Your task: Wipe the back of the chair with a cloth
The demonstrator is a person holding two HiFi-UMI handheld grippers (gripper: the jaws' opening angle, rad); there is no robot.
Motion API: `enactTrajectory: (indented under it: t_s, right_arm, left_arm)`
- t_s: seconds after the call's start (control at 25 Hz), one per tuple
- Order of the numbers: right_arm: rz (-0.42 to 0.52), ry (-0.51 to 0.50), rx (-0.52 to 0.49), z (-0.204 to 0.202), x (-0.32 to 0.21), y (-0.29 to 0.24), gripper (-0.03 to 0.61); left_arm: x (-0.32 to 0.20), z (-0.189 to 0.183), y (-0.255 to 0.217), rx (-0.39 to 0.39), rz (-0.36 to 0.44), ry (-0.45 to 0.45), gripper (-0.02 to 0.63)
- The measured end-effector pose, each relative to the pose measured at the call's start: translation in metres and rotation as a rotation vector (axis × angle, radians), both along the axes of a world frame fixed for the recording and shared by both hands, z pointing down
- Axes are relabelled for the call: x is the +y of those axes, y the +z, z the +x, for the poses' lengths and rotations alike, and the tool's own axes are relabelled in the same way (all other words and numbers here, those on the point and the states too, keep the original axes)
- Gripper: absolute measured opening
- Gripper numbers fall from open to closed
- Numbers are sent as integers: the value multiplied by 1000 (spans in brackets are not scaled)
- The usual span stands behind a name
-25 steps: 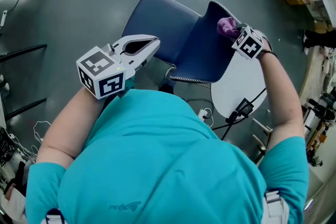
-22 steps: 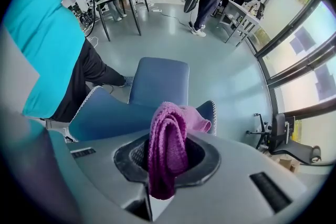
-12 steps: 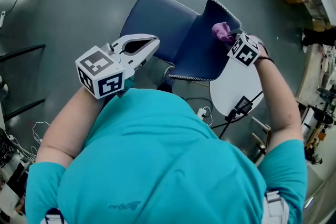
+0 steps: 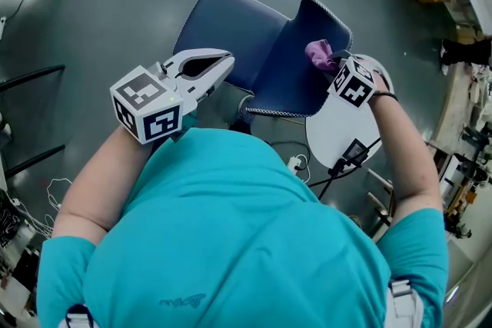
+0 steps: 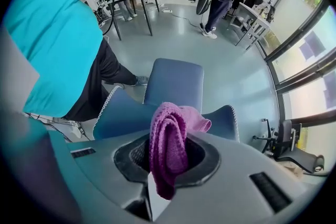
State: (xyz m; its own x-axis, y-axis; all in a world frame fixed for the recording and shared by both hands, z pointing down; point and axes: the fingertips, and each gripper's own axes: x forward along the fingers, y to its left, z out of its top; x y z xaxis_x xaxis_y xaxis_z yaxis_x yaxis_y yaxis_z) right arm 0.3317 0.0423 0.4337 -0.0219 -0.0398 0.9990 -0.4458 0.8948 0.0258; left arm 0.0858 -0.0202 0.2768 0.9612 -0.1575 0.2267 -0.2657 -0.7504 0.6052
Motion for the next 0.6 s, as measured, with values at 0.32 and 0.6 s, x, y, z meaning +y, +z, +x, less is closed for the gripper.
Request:
enactTrajectory:
  t_s: [0.32, 0.6]
  right_arm:
    - [-23, -10, -22, -16, 17, -1, 58]
    - [-41, -14, -49, -30, 41, -1, 58]
  left_arm:
    - [-5, 3, -2, 5, 1, 5, -6]
    - [0, 8, -3, 5, 2, 14, -6]
